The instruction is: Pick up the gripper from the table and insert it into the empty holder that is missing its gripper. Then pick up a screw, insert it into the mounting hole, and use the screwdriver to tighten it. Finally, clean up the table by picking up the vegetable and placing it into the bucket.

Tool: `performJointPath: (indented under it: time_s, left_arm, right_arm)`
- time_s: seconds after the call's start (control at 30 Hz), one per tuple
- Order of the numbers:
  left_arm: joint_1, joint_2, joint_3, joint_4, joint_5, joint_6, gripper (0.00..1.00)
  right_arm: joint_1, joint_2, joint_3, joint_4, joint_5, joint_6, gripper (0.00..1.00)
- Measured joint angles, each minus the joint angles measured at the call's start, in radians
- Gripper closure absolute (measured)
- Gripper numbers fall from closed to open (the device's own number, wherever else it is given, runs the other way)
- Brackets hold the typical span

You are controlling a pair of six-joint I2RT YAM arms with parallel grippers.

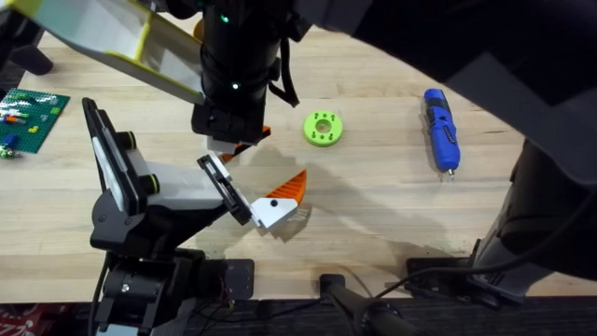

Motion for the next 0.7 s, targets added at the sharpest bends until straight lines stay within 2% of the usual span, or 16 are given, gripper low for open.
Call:
performJointPath:
  time_s: [0.27, 0.7]
  left_arm:
    - [0.000, 0.000, 0.000, 0.001, -0.003, -0.006, 0.016]
    - [0.000, 0.000, 0.000, 0.001, -0.003, -0.006, 0.016]
  right_arm:
    - [-0.008, 0.000, 0.007, -0.008, 0.000, 0.005, 0.996]
    - [-0.016, 0.000, 0.115, -0.040, 0.000, 0.009, 0.995]
